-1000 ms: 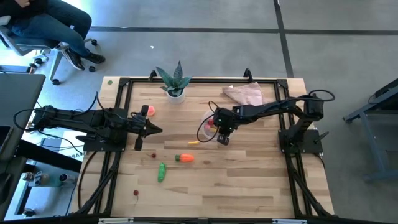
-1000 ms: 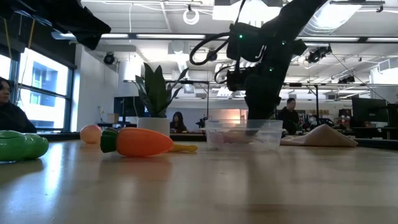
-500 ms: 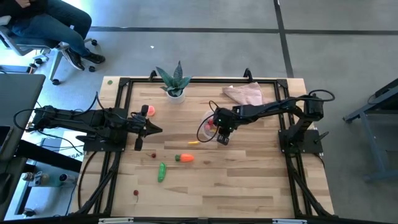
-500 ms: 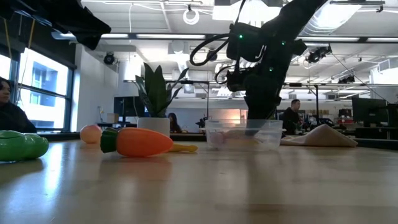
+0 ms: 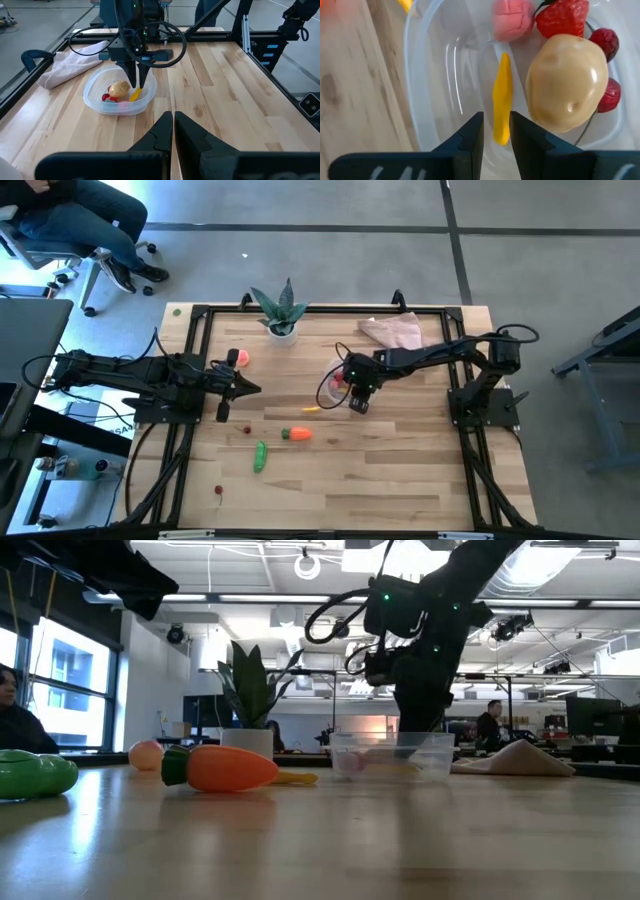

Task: Pick and placing Produce into tupperware
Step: Put the pink peach into the transparent bin

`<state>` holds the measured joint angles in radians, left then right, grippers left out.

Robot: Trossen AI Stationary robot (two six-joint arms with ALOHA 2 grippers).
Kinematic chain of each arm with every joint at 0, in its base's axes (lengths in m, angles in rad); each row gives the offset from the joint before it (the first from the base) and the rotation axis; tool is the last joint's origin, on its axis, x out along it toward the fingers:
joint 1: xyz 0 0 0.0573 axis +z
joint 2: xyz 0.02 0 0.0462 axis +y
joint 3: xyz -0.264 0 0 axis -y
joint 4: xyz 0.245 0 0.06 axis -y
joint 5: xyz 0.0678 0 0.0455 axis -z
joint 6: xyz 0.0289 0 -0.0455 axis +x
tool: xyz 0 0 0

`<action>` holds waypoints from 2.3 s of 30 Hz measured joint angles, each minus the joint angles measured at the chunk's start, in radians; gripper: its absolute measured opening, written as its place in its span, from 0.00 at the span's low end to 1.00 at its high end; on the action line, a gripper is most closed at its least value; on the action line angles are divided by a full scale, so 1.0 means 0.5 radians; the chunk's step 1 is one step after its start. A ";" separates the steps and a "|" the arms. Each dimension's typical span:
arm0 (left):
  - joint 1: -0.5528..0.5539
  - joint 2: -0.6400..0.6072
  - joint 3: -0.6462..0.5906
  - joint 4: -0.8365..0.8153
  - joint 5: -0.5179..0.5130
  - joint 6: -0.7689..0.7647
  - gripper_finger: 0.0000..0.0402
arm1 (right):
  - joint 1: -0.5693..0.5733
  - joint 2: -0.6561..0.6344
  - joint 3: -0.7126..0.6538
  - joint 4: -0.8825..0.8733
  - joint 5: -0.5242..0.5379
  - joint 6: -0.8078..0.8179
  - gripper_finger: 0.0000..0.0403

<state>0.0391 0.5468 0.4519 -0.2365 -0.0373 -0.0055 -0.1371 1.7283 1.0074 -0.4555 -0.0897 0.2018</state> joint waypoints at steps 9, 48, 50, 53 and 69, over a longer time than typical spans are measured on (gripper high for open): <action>0.000 0.000 0.000 0.000 0.000 0.000 0.02 | 0.013 0.000 0.258 -0.325 0.002 -0.022 0.21; 0.000 -0.001 0.000 0.000 0.000 0.000 0.02 | 0.686 -1.912 -0.718 0.029 0.431 0.362 0.01; 0.000 -0.001 0.000 0.000 0.000 0.000 0.02 | 0.651 -1.940 -0.730 -0.011 0.555 0.244 0.00; 0.000 0.000 0.000 0.000 0.000 0.000 0.02 | 0.597 -1.965 -0.734 -0.077 0.818 0.137 0.00; 0.000 -0.001 0.000 0.000 0.000 0.000 0.02 | 0.484 -1.968 -0.734 -0.062 0.789 -0.089 0.00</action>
<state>0.0391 0.5465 0.4519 -0.2363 -0.0372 -0.0055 0.1047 0.7441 0.6403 -0.4866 0.3047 0.1572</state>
